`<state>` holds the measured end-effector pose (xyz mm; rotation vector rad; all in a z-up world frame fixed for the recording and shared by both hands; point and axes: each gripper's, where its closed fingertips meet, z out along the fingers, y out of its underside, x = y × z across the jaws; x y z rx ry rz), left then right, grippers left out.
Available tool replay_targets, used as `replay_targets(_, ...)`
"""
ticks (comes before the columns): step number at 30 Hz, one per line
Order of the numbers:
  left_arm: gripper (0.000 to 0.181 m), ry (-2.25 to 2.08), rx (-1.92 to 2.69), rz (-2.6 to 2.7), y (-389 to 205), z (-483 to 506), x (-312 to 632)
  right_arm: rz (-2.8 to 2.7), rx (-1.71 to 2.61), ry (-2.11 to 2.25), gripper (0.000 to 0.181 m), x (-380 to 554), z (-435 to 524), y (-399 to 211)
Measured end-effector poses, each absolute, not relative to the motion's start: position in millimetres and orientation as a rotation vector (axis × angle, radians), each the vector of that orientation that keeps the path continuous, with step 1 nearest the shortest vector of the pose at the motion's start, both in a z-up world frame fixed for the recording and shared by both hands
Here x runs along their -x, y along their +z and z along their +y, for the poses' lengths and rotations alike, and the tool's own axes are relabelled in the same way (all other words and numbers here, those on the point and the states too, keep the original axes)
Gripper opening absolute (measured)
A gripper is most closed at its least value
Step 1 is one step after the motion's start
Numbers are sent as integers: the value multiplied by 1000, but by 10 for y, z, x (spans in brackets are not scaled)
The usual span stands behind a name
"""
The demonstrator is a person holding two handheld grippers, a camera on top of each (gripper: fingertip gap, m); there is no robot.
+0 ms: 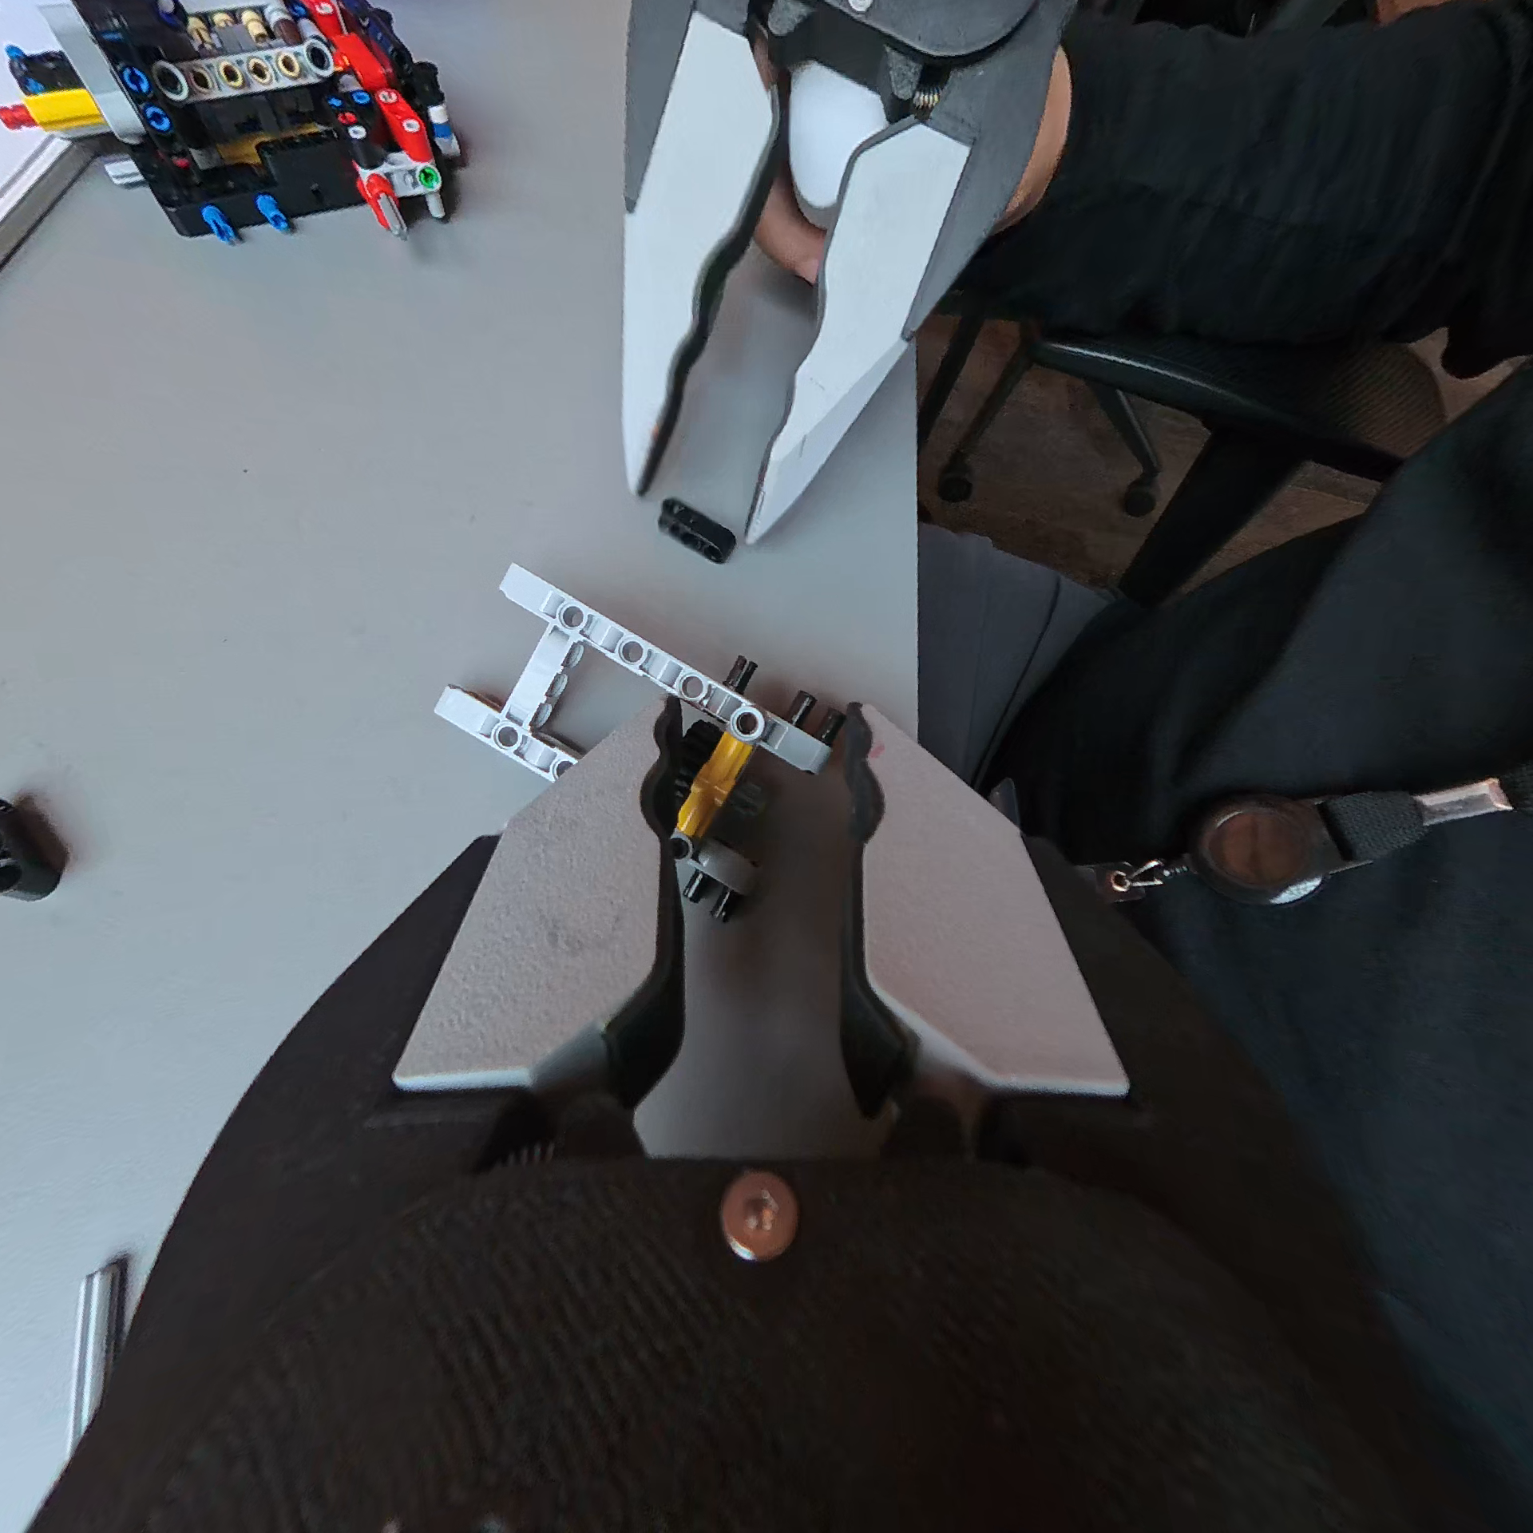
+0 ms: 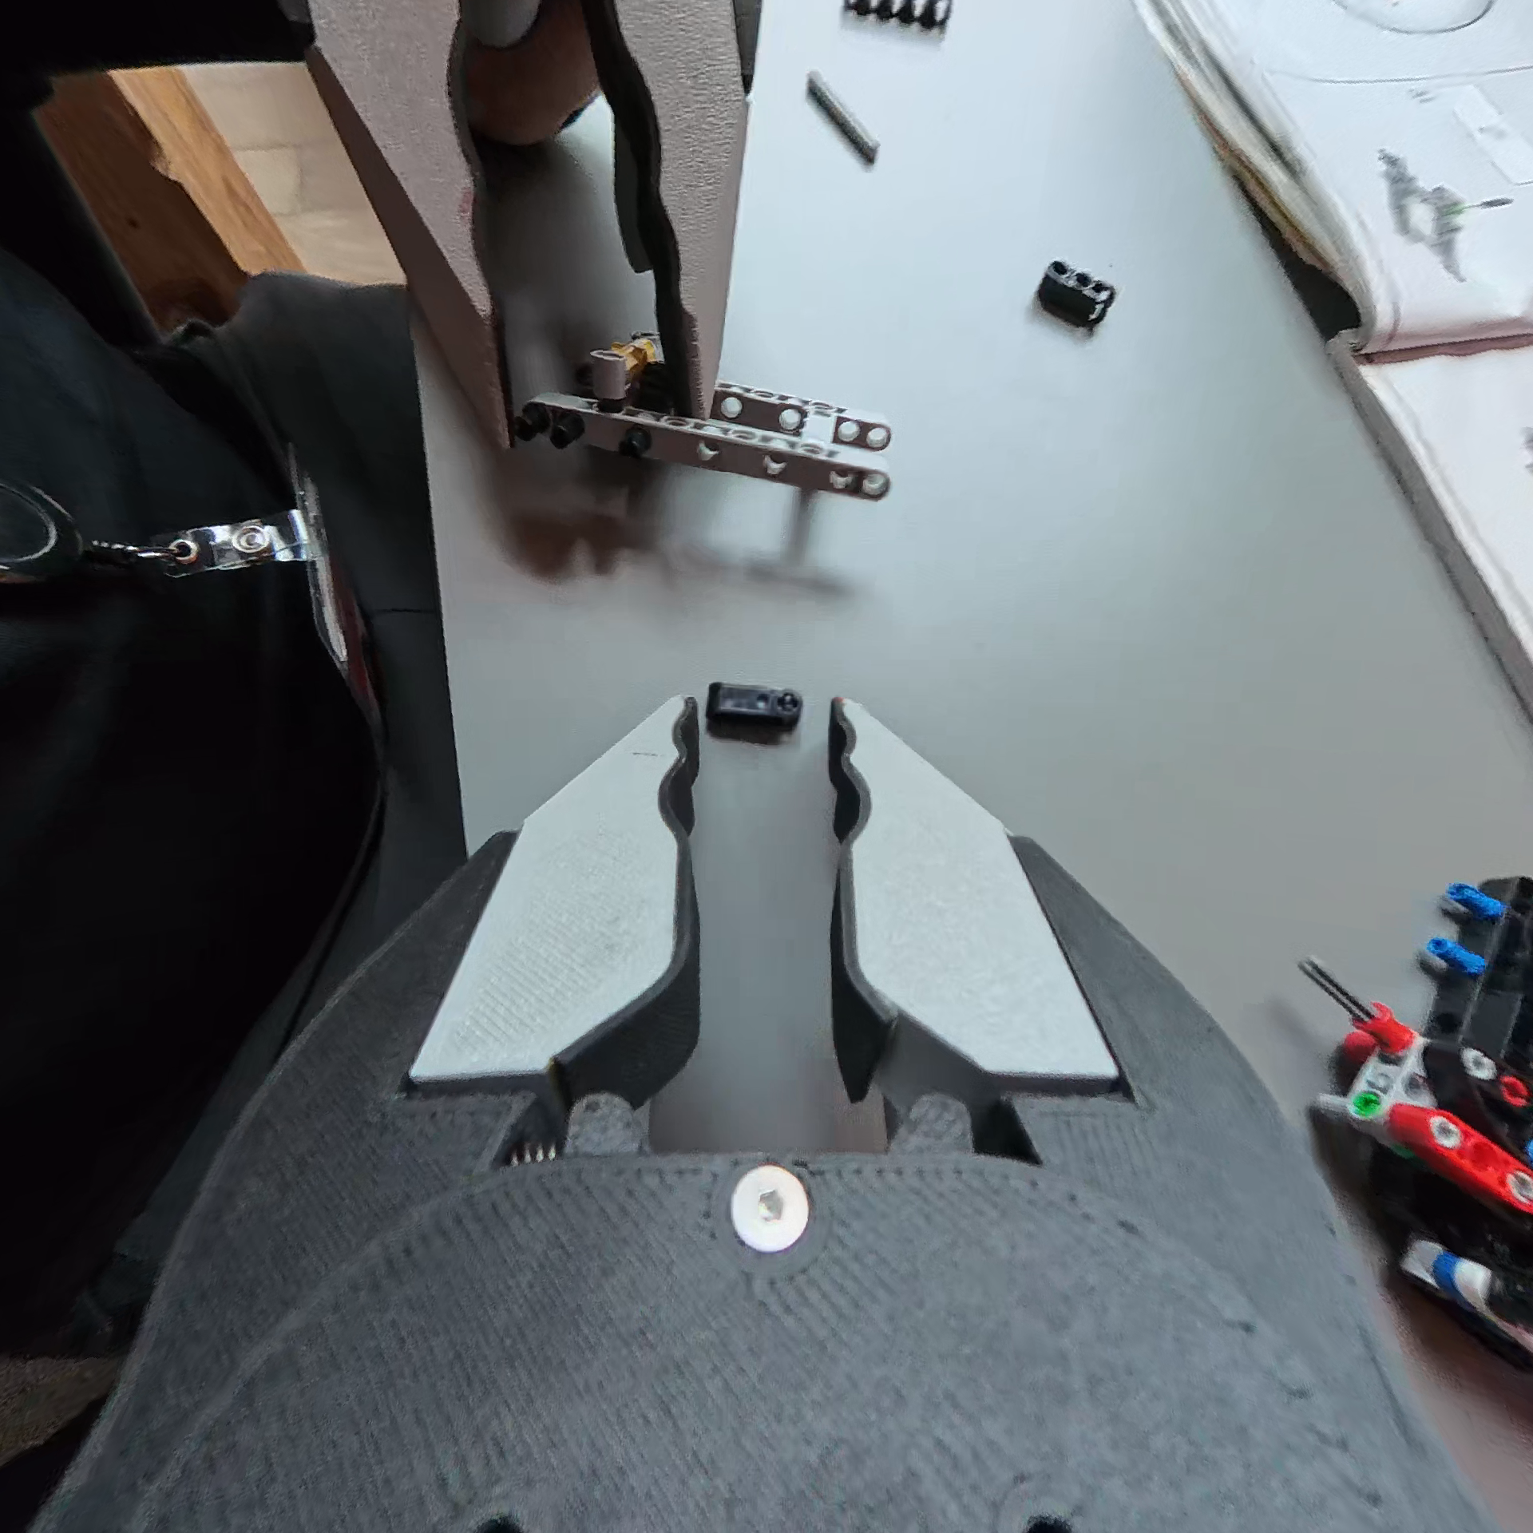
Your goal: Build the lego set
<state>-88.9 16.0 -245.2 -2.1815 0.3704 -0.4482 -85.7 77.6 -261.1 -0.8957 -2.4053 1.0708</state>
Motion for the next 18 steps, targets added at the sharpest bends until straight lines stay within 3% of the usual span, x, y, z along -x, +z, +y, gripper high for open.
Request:
replay_targets(10,35,-546,2120,382,-2345,151,835,-2232,382,783,32,1059,349,-2317)
replay_targets(18,36,-547,2094,401,-2308,100,827,-2164,162,585,10,1142,245,-2373)
